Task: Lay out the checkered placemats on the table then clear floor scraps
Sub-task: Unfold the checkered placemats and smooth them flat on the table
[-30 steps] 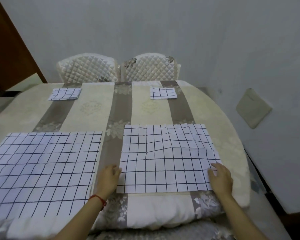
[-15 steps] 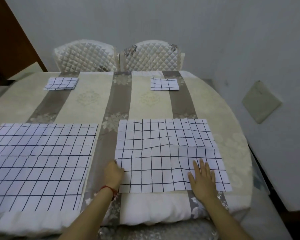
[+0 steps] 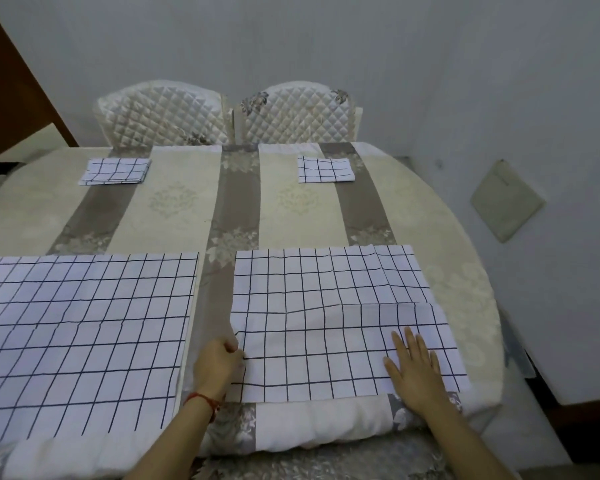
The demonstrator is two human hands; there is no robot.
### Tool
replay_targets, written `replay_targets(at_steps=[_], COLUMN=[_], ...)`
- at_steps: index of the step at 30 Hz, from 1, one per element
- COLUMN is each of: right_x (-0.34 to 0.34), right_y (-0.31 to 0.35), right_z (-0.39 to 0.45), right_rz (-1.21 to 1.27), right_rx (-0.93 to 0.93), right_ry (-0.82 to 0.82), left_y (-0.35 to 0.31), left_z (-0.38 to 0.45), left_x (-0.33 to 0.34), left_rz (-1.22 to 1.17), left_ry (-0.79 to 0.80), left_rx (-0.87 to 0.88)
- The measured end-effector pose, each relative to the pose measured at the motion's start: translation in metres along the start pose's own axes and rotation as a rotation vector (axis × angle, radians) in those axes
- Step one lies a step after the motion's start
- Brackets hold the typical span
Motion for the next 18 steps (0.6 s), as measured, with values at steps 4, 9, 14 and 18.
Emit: replay_targets(at_steps=[4,9,14,18], right_x=[-0.004,-0.024,-0.041,-0.027], right_y=[0.005,0.016,0.029,0.026], right_z=[-0.007,0.005,0.052,0.083], right_rz=[0.031,0.173,0.175,0.054], right_rx=[0.023,0.039,-0.124,-0.172], right_ry=[0.014,-0.287,-0.322,-0.168], left_y=[-0.001,-0.018,-0.063,-0.089], left_z=[-0.007,-0.024,-0.021,-0.005], left_x=[-0.004,-0.009,0.035,0.078], left_rz=[0.077,0.204,0.374,0.532], left_ry=[-0.034,-0.271,-0.309,-0.104], left_rx=[-0.010,0.101,0.449,0.477])
Point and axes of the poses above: each hand's wrist, its own z-axis towards the middle knuckle, its own x-axis out of the palm, y = z × x, the point moved 2 cm from there along z, towards the middle knuckle, and after that the axes turned 8 degrees about -x, right-handed, at the moved point
